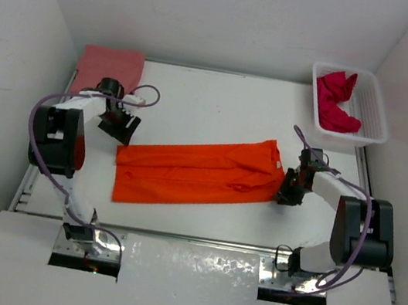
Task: Fold and stack the t-shirts
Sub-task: Rotate the tshirt 90 degrees
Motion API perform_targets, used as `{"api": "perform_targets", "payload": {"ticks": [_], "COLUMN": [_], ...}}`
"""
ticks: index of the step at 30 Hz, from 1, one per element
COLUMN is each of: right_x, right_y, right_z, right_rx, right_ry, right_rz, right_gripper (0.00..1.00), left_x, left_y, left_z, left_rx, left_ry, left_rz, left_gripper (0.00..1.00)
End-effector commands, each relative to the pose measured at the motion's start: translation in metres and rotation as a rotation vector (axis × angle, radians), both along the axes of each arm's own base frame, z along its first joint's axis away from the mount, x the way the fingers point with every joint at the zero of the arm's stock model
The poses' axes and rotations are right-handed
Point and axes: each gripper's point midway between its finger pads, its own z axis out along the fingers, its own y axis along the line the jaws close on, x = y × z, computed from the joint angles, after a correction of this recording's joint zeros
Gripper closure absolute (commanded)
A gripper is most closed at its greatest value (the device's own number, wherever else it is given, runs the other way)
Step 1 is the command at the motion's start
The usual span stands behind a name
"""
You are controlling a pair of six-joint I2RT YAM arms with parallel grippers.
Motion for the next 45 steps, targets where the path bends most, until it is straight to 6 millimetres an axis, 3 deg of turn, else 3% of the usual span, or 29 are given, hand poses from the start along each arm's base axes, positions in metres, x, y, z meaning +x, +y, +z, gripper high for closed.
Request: {"api": "perform_targets", "payload": {"ticks": [1, 4, 7, 8, 10, 11, 12, 13, 14, 15, 16, 17, 18, 19, 20, 22, 23, 24, 28, 31, 34, 35, 37, 38, 39, 41, 42, 44, 45], "right_x": [0.027, 0.04, 0.068, 0.094, 0.116, 0.148, 0.155, 0.168, 0.193, 0.201, 0.205, 0.227, 0.235, 0.238, 0.262, 0.283, 0.309, 0.322, 0.404, 0.438, 0.452, 0.454, 0.449, 0.45, 0.443, 0.436, 0.428, 0.405, 0.394], "right_y": [-0.006, -0.006, -0.009, -0.008, -0.007, -0.004, -0.001, 0.002, 0.004, 0.002, 0.002, 0.0, 0.0, 0.001, 0.005, 0.014, 0.019, 0.025, 0.037, 0.026, 0.013, 0.006, -0.002, -0.01, -0.015, -0.02, -0.021, -0.02, -0.015], "right_z": [-0.008, -0.018, -0.022, -0.01, -0.014, 0.006, -0.009, -0.009, 0.005, 0.0, -0.019, -0.011, -0.016, -0.037, -0.028, -0.034, -0.037, -0.036, -0.012, 0.005, 0.015, 0.028, 0.039, 0.069, 0.071, 0.098, 0.127, 0.162, 0.17], "right_rx": [-0.021, -0.023, -0.046, -0.052, -0.093, -0.105, -0.111, -0.105, -0.104, -0.11, -0.118, -0.133, -0.136, -0.134, -0.121, -0.102, -0.091, -0.083, -0.066, -0.067, -0.078, -0.075, -0.084, -0.097, -0.108, -0.13, -0.138, -0.145, -0.13], "right_ry": [-0.054, -0.013, -0.008, -0.049, -0.044, -0.093, -0.05, -0.047, -0.073, -0.061, -0.017, -0.05, -0.05, -0.015, -0.067, -0.092, -0.142, -0.171, -0.422, -0.567, -0.62, -0.642, -0.646, -0.688, -0.675, -0.701, -0.724, -0.731, -0.727], "right_rz": [-0.04, -0.03, -0.014, -0.004, 0.049, 0.068, 0.088, 0.096, 0.095, 0.091, 0.082, 0.067, 0.06, 0.05, 0.044, 0.044, 0.046, 0.051, -0.035, -0.127, -0.156, -0.163, -0.154, -0.147, -0.143, -0.116, -0.107, -0.082, -0.063], "right_gripper": [0.78, 0.88, 0.94, 0.94, 0.94, 0.95, 0.95, 0.95, 0.95, 0.94, 0.95, 0.95, 0.95, 0.95, 0.95, 0.95, 0.95, 0.95, 0.92, 0.79, 0.58, 0.53, 0.44, 0.42, 0.39, 0.39, 0.37, 0.35, 0.34], "left_x": [0.031, 0.022, 0.014, 0.013, 0.009, 0.006, 0.001, -0.001, -0.005, -0.009, -0.011, -0.013, -0.014, -0.014, -0.015, -0.014, -0.014, -0.014, -0.019, -0.025, -0.025, -0.025, -0.024, -0.023, -0.022, -0.021, -0.019, -0.015, -0.013], "left_y": [0.01, 0.011, 0.02, 0.033, 0.038, 0.042, 0.042, 0.041, 0.039, 0.037, 0.036, 0.035, 0.035, 0.032, 0.031, 0.026, 0.024, 0.021, 0.003, -0.012, -0.023, -0.026, -0.03, -0.03, -0.031, -0.032, -0.034, -0.039, -0.041], "left_z": [-0.002, -0.012, -0.003, 0.007, 0.014, 0.019, 0.018, 0.021, 0.02, 0.018, 0.02, 0.019, 0.02, 0.021, 0.021, 0.023, 0.023, 0.023, 0.014, 0.01, 0.01, 0.011, 0.014, 0.017, 0.018, 0.023, 0.026, 0.034, 0.038], "left_rx": [0.008, -0.013, -0.132, -0.156, -0.177, -0.17, -0.163, -0.166, -0.17, -0.175, -0.176, -0.178, -0.178, -0.189, -0.196, -0.216, -0.224, -0.232, -0.201, -0.21, -0.24, -0.252, -0.263, -0.262, -0.26, -0.258, -0.254, -0.252, -0.248], "left_ry": [-0.107, -0.077, -0.095, -0.12, -0.133, -0.145, -0.135, -0.139, -0.13, -0.12, -0.124, -0.121, -0.12, -0.122, -0.117, -0.121, -0.122, -0.12, -0.088, -0.064, -0.055, -0.056, -0.066, -0.077, -0.083, -0.097, -0.107, -0.138, -0.153], "left_rz": [0.094, 0.115, 0.182, 0.224, 0.239, 0.231, 0.224, 0.21, 0.198, 0.194, 0.19, 0.193, 0.194, 0.187, 0.182, 0.167, 0.153, 0.144, 0.057, 0.018, 0.013, 0.01, 0.0, -0.003, -0.009, -0.026, -0.049, -0.095, -0.116], "left_gripper": [0.37, 0.37, 0.36, 0.36, 0.36, 0.36, 0.36, 0.36, 0.36, 0.36, 0.36, 0.36, 0.36, 0.36, 0.36, 0.36, 0.36, 0.36, 0.35, 0.35, 0.35, 0.35, 0.35, 0.35, 0.35, 0.35, 0.35, 0.35, 0.35]}}
